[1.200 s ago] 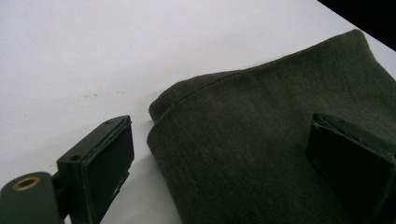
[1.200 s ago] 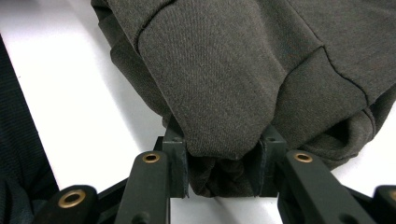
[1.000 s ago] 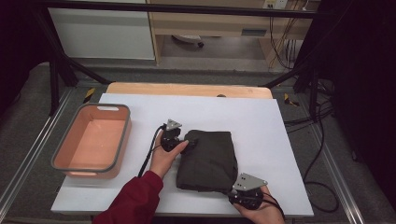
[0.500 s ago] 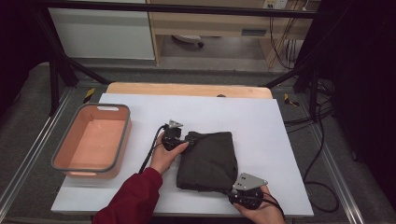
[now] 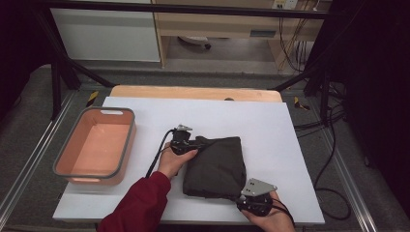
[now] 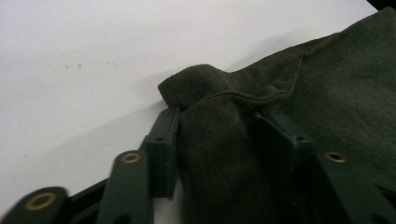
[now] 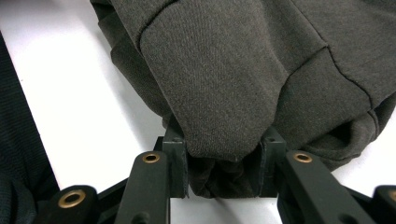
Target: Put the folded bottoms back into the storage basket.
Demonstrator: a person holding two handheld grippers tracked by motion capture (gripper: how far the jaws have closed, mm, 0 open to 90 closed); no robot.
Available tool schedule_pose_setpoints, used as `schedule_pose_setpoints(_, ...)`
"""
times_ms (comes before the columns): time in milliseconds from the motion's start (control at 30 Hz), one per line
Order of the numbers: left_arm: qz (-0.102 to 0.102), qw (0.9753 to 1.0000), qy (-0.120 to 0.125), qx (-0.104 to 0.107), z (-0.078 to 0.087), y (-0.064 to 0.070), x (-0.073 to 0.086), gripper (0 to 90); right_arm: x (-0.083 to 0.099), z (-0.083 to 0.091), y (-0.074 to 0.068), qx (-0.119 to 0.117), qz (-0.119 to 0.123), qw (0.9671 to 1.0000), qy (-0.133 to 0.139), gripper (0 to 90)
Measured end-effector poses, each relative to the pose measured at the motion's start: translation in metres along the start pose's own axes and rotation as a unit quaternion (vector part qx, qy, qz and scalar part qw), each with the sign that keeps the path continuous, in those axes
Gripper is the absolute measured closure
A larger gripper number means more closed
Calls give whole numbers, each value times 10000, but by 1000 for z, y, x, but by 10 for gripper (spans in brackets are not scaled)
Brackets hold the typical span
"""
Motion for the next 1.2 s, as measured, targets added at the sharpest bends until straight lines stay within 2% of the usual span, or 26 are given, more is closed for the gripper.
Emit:
schedule_pose_setpoints(167,31,10000,75,-35,2,3,-2,666,-1,0,0,21,71,10000,-31,668)
schedule_pose_setpoints(267,37,9998,212,32,8,7,-7,749,-4,1,-1,84,167,9998,-39,678)
schedule_pose_setpoints(400,-42,9989,437,145,20,14,-18,784,-17,4,-3,200,368,9991,61,684)
schedule_pose_setpoints(500,-79,9976,671,177,35,17,-32,794,-34,6,-2,331,463,9981,229,686)
schedule_pose_setpoints(533,-107,9969,754,175,41,18,-37,794,-34,6,-2,331,463,9981,229,686)
schedule_pose_setpoints(567,-162,9964,814,148,48,18,-43,795,-45,5,0,390,481,9975,332,686)
schedule_pose_setpoints(600,-194,9959,877,132,54,18,-48,795,-45,5,0,390,481,9975,332,686)
schedule_pose_setpoints(633,-213,9953,940,128,62,18,-55,795,-58,4,2,406,478,9971,436,685)
schedule_pose_setpoints(667,-215,9949,980,123,67,18,-59,795,-58,4,2,406,478,9971,436,685)
schedule_pose_setpoints(767,-143,9938,1095,164,84,17,-72,795,-75,2,2,360,500,9967,531,684)
schedule_pose_setpoints(867,-252,9929,1159,56,99,11,-83,795,-91,-3,3,326,600,9959,588,685)
schedule_pose_setpoints(1200,-304,9904,1338,-169,136,-13,-104,798,-134,-19,5,146,699,9947,737,684)
Point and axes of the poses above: each handheld gripper's, and its own axes: z roughly backward along the jaws, x roughly out of its underside, y roughly to its right, the point moved 10 cm from there along -z, roughly forward along the jaws, and after that the axes turned 13 degrees about z, right-handed, at the moved point
